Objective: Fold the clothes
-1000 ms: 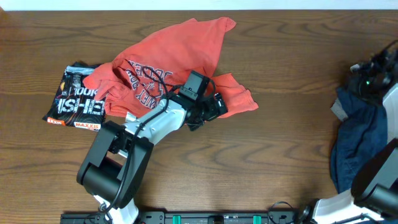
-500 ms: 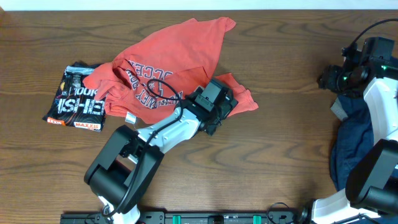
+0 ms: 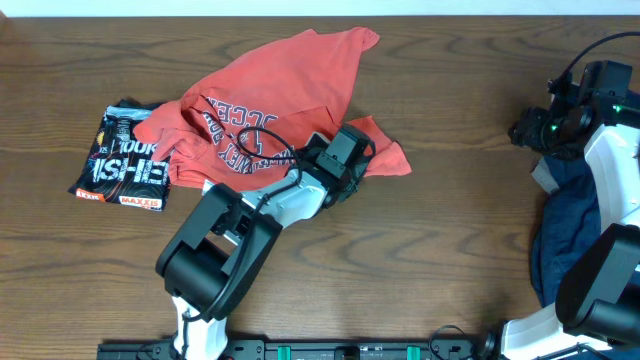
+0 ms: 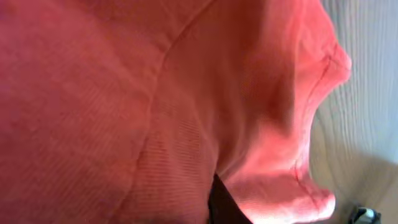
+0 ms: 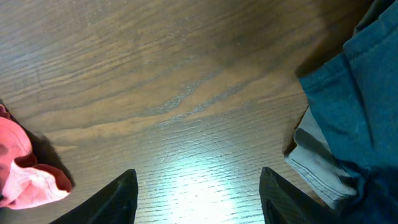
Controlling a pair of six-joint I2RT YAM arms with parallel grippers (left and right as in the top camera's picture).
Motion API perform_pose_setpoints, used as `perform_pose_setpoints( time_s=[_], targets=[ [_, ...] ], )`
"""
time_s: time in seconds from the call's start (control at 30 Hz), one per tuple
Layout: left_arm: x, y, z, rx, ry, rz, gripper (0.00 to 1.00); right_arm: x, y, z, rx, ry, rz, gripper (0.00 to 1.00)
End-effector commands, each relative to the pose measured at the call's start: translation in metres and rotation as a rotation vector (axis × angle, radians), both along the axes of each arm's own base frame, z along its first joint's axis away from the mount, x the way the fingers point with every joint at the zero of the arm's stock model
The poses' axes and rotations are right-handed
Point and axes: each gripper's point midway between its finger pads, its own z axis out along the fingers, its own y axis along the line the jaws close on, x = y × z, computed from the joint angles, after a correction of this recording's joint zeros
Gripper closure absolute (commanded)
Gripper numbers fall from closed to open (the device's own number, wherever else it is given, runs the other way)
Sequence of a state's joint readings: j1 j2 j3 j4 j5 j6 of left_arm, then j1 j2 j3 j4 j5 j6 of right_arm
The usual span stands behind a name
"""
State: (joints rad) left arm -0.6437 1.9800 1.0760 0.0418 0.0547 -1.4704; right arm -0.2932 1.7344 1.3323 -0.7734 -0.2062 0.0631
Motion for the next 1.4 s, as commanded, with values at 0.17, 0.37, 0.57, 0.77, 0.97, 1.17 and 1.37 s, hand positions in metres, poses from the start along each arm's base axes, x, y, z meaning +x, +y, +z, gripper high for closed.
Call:
perform_pose_setpoints(
  time_s=[0.17, 0.37, 0.57, 0.77, 0.97, 1.17, 1.37],
  targets=[
    [-0.028, 0.045, 0.001, 0.164, 0.082, -0.230, 0.94, -0.005, 0.005, -0.004, 0.003, 0.028, 0.020, 0.39],
    [-0.125, 0.105, 0.041, 0.355, 0.332, -0.529, 0.94, -0.017, 0.019, -0.010, 0.020, 0.088, 0.069, 0.37],
    [-0.203, 0.169, 0.097, 0.503, 0.494, -0.589, 0.94, -0.023, 0.073, -0.010, 0.081, 0.116, 0.219, 0.35],
    [-0.229, 0.185, 0.151, 0.450, 0.292, -0.569, 0.94, -0.023, 0.134, -0.011, 0.095, 0.128, 0.311, 0.34],
    [-0.239, 0.201, 0.188, 0.426, 0.047, -0.511, 0.94, -0.021, 0.183, -0.027, 0.134, 0.165, 0.300, 0.37],
    [-0.249, 0.236, 0.203, 0.492, -0.039, -0.356, 0.94, -0.008, 0.212, -0.070, 0.196, 0.222, 0.206, 0.44],
    [-0.245, 0.258, 0.210, 0.551, -0.086, -0.253, 0.94, -0.009, 0.232, -0.105, 0.259, 0.288, 0.180, 0.48]
  ],
)
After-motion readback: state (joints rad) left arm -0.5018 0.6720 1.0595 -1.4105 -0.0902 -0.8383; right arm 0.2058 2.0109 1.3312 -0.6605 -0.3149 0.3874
